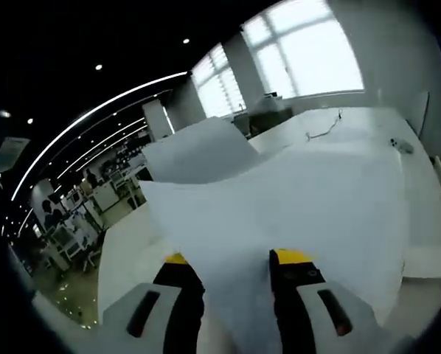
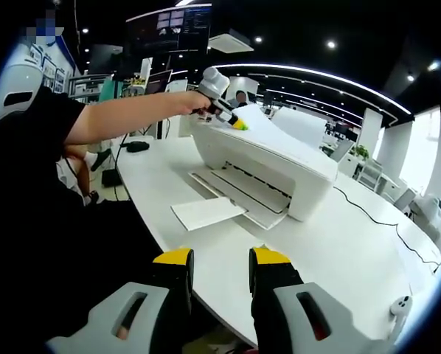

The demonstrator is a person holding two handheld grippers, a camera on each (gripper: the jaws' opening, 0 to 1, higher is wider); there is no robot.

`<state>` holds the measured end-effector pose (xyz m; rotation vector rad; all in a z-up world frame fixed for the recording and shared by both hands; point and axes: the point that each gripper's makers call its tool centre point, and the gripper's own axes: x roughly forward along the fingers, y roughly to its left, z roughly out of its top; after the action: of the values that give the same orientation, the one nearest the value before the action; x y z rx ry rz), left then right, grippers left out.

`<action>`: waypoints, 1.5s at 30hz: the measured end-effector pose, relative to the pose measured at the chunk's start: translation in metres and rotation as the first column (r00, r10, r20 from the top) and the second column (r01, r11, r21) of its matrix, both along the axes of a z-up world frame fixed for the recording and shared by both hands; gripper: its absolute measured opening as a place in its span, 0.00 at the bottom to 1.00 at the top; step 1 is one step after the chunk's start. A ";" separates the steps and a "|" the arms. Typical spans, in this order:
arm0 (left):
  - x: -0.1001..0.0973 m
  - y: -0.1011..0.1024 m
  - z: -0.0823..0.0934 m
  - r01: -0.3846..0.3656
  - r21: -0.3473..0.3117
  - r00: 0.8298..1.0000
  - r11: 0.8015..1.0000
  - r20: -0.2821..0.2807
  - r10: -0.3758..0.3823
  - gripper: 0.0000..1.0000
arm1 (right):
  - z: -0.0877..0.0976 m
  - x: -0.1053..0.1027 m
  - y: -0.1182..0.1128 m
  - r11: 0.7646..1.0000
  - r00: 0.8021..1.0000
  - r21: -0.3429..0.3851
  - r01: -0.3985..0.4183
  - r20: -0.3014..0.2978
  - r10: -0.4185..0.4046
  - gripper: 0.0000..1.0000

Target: Remove the paper from the printer output slot and place it on top of the printer

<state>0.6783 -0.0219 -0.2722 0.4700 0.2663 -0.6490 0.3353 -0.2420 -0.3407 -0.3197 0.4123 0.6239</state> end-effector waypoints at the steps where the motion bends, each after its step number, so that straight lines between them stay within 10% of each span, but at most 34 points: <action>1: 0.000 0.001 0.000 -0.005 -0.001 1.000 1.000 0.002 0.005 0.49 | 0.000 0.000 0.000 1.000 1.000 -0.001 0.000 0.000 0.000 0.26; 14: -0.003 0.022 0.010 -0.108 -0.007 0.991 0.994 0.080 0.109 0.81 | 0.003 0.001 0.005 1.000 1.000 -0.001 -0.008 0.007 0.008 0.26; 45: -0.019 0.048 0.029 -0.030 -0.277 0.999 0.961 0.031 0.041 0.68 | 0.015 0.013 0.029 0.998 0.998 -0.054 -0.033 0.053 0.036 0.26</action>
<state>0.6590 0.0265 -0.2429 0.2083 0.1455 -0.6305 0.3482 -0.2128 -0.3255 -0.3937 0.3729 0.6372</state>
